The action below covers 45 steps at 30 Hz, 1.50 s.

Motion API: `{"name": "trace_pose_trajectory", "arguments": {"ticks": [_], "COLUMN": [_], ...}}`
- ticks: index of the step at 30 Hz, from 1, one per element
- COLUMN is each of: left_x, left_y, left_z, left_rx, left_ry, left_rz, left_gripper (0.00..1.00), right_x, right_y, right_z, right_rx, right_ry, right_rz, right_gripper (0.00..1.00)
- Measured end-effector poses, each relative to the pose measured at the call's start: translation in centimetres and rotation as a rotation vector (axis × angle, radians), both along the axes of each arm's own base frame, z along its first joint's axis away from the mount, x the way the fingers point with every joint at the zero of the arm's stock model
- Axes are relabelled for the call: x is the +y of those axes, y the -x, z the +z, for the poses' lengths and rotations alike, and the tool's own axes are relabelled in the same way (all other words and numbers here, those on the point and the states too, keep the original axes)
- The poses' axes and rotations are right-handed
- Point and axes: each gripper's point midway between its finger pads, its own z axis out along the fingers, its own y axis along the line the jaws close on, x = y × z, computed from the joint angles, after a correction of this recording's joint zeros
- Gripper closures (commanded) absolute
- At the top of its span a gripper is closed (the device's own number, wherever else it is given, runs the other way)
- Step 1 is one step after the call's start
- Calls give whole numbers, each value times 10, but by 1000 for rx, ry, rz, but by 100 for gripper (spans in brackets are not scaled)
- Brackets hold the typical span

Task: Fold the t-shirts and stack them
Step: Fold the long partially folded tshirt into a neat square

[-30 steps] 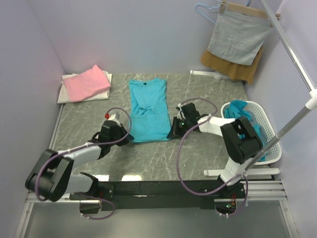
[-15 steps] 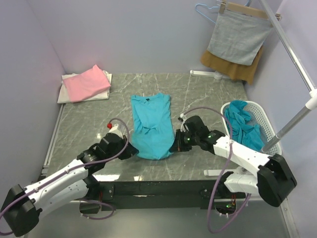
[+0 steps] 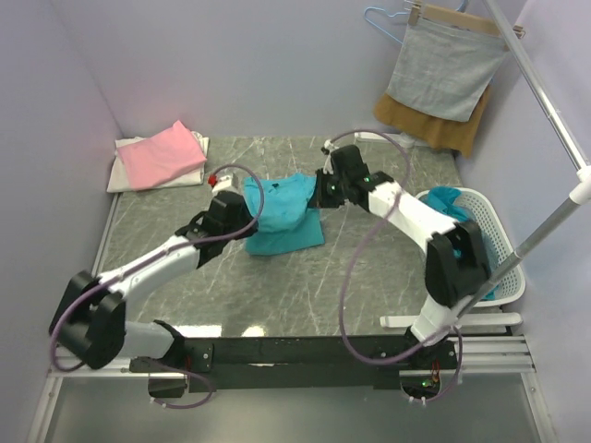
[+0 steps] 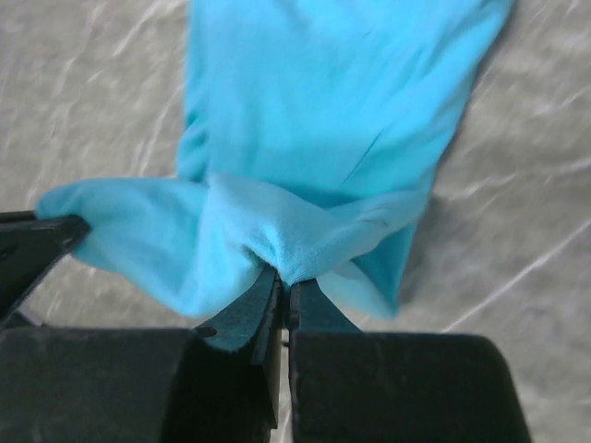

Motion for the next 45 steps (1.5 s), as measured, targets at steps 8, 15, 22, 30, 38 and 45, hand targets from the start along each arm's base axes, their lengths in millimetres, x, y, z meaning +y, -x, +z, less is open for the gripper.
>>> {"name": "trace_pose_trajectory", "arguments": {"ticks": [8, 15, 22, 30, 38, 45], "left_x": [16, 20, 31, 50, 18, -11], "left_y": [-97, -165, -196, -207, -194, -170], "left_z": [-19, -51, -81, -43, 7, -6], "left_rx": [-3, 19, 31, -78, -149, -76], "left_ry": [-19, 16, 31, 13, 116, 191], "left_rz": [45, 31, 34, 68, -89, -224], "left_gripper": [99, 99, 1, 1, 1, 1], "right_x": [9, 8, -5, -45, -7, 32], "right_y": [-94, -138, -182, -192, -166, -138], "right_z": [-44, -77, -75, -60, -17, -24], "right_rx": [61, 119, 50, -42, -87, -39], "right_ry": [20, 4, -5, 45, -14, -36], "right_rz": [7, 6, -57, -159, -55, 46], "right_gripper": [100, 100, 64, 57, 57, 58]}}
